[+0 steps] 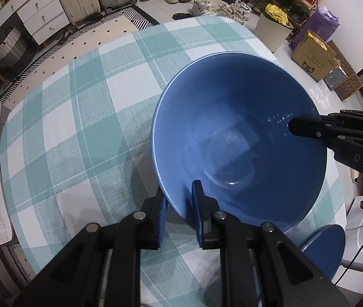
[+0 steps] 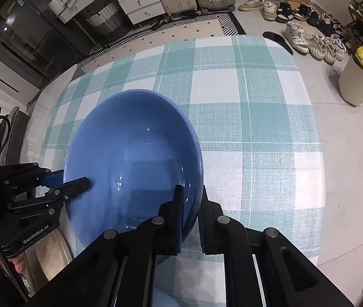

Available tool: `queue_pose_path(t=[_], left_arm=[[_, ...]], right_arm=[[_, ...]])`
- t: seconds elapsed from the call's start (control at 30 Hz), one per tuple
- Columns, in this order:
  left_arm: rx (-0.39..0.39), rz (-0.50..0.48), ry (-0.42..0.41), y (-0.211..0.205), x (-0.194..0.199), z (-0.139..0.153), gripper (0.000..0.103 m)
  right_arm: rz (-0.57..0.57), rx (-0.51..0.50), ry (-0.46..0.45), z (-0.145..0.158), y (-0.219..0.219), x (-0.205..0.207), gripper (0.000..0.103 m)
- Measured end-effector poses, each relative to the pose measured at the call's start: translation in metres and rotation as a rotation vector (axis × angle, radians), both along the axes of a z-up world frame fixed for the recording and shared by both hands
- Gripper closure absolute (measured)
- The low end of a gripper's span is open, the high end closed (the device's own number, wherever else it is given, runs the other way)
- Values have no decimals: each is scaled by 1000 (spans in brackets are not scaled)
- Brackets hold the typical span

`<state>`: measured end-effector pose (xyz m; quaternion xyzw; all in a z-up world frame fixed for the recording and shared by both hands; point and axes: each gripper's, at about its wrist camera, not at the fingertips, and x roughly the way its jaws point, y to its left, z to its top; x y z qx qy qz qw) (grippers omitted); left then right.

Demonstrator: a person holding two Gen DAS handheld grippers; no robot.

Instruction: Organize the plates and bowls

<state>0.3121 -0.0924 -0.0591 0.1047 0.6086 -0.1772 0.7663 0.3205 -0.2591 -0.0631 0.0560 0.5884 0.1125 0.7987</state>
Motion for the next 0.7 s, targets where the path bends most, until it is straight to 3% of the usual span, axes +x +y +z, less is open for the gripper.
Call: queue_pose_path(t=[0.7], left_arm=[[-7, -15, -111, 2, -46, 72, 86]], right_arm=[[0, -18, -135, 87, 3, -56, 93]])
